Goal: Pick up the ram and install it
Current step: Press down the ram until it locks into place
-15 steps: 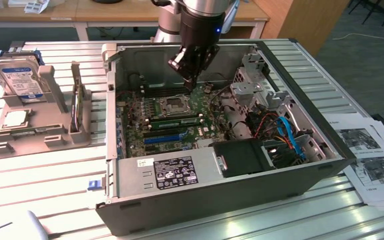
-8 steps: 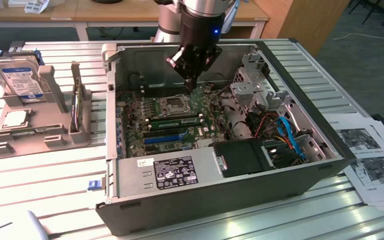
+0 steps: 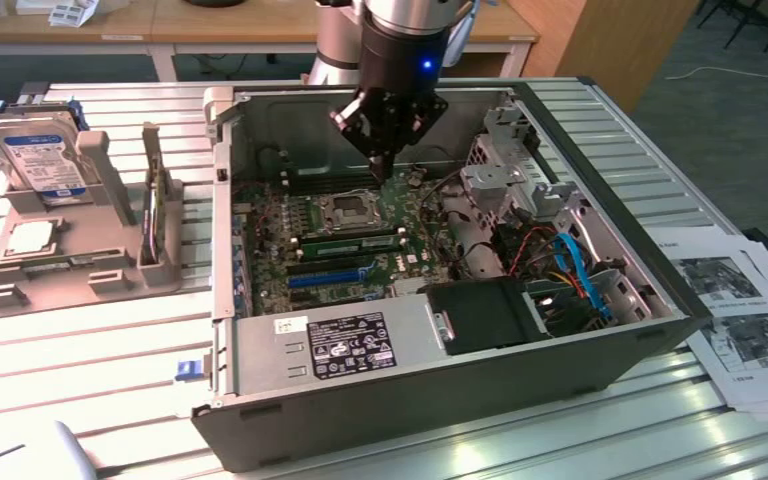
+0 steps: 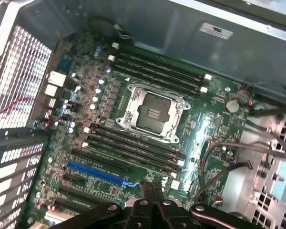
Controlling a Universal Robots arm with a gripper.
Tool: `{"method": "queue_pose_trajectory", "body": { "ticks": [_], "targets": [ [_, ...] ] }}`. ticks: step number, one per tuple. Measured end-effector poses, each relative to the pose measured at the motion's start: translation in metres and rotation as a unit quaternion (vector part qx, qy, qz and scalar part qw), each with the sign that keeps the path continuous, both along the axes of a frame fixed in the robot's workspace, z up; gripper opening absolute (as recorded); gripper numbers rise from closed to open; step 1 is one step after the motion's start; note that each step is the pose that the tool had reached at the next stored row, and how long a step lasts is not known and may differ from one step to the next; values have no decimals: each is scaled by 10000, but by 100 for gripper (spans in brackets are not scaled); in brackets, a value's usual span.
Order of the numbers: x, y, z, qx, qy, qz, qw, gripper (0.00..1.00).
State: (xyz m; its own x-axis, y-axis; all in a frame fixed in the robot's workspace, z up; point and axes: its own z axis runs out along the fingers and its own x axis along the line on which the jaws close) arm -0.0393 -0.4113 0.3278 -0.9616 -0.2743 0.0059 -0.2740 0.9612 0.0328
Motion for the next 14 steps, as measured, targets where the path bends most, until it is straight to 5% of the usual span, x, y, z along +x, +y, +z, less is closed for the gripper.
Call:
{"method": "queue_pose_trajectory", "body": {
  "ticks": [7,14],
  "targets": [
    [0,0,-6,0,0,-637,9980,10],
    [0,0,-13,0,0,-1269,9919,10]
  ]
}}
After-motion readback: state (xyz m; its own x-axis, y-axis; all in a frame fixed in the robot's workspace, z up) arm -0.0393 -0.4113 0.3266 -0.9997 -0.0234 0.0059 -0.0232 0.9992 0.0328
